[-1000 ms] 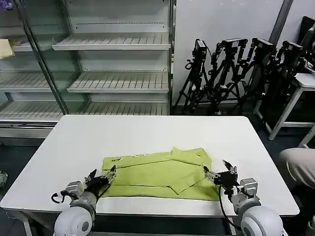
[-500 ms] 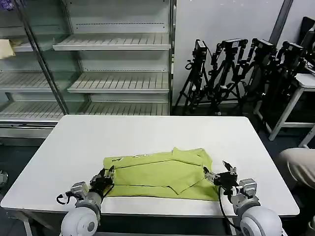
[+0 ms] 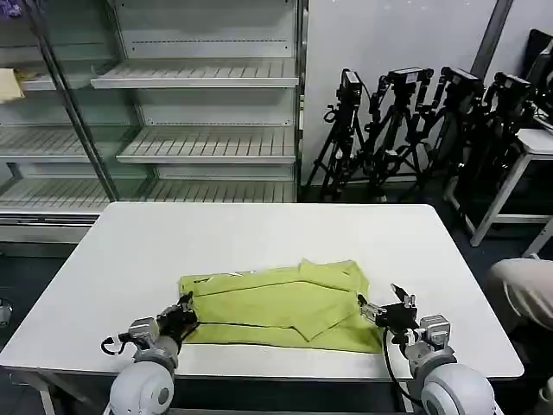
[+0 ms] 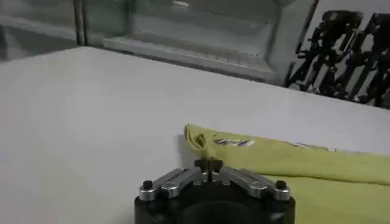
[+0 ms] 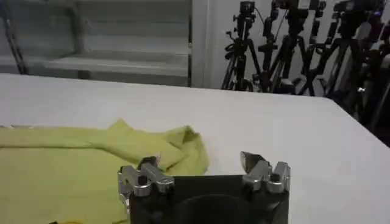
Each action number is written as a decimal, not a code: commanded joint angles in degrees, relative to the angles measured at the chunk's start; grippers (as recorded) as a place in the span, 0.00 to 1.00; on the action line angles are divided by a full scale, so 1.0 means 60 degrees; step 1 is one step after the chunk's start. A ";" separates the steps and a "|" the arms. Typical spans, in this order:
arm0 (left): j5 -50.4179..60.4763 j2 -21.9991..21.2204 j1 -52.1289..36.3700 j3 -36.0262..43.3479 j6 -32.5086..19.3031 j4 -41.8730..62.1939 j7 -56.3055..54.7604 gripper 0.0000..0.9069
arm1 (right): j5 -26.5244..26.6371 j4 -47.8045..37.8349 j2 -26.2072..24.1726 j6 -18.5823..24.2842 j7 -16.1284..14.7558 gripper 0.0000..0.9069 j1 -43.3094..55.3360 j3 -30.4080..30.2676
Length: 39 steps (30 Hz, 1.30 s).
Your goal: Fold and organize the clothes.
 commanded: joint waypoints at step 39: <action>0.3064 0.1126 -0.0794 0.2411 0.0757 -0.2150 0.1588 0.01 | -0.0364 -0.0048 -0.0002 0.0159 -0.0014 1.00 0.0026 0.0126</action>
